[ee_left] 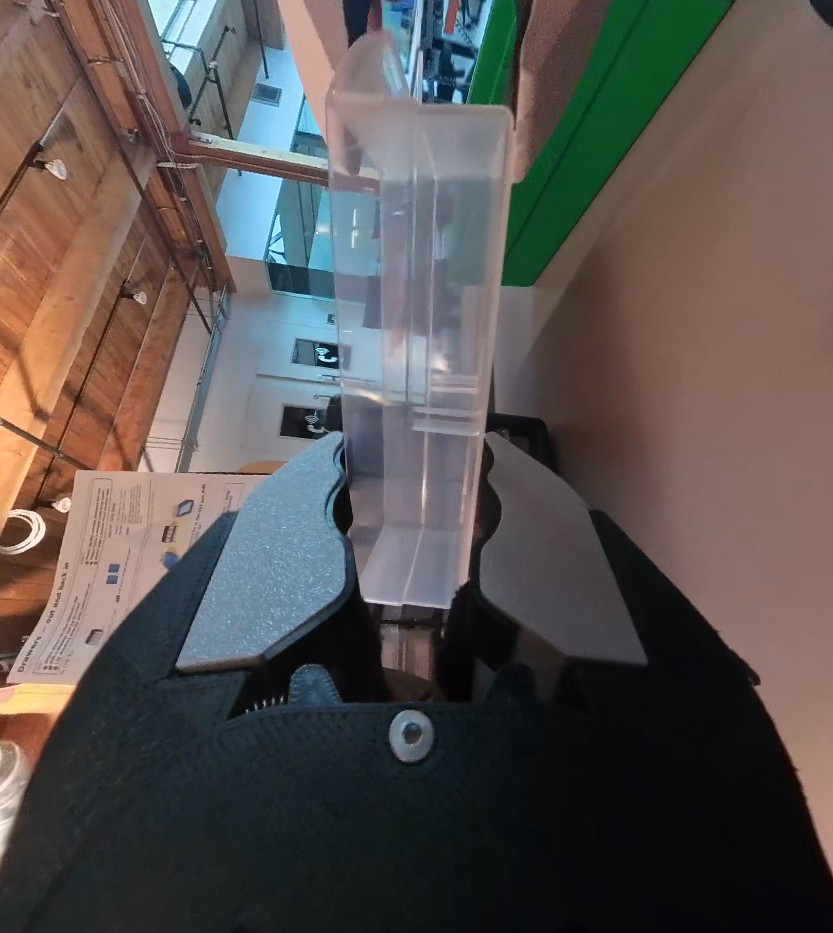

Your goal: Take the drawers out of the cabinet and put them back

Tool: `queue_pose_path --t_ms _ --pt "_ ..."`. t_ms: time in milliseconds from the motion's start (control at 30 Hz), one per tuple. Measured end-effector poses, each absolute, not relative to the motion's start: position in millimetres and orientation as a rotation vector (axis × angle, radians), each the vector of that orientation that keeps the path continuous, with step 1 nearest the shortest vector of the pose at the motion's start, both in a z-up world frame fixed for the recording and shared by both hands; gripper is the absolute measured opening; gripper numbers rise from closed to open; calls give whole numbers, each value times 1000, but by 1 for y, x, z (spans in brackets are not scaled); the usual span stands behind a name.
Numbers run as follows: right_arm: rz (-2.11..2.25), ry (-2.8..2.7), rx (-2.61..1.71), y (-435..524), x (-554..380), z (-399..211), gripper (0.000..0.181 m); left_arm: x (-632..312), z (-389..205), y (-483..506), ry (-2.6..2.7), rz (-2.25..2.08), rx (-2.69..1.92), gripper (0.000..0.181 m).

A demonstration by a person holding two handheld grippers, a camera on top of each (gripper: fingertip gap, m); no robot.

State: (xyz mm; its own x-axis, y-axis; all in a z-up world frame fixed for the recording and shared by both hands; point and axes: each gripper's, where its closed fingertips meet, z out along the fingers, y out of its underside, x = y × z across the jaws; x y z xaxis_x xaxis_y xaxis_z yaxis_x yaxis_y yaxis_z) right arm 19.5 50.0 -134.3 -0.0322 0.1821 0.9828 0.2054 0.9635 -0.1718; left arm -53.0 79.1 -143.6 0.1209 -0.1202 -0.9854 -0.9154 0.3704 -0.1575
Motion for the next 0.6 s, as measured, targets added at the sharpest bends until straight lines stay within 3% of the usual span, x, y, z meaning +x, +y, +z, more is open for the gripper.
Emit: queue_pose_path --t_ms 167,233,367,400,533,600 --pt "-27 -1638 -337 51 17 -136 40 -55 -148 79 1310 683 -1120 48" --pt "-32 -1639 -377 58 17 -139 40 -56 -148 74 1290 552 -1186 57" --pt "-122 -1678 -504 86 18 -161 40 -84 -88 66 961 129 -1290 65" --pt "-145 -1680 -524 91 16 -167 40 -106 -62 75 800 98 -1311 60" --pt "-290 -1662 -561 111 5 -184 40 -176 -21 128 497 112 -1627 0" --pt "-329 -1644 -585 117 -1 -187 40 -166 -28 151 575 -38 -1860 0"
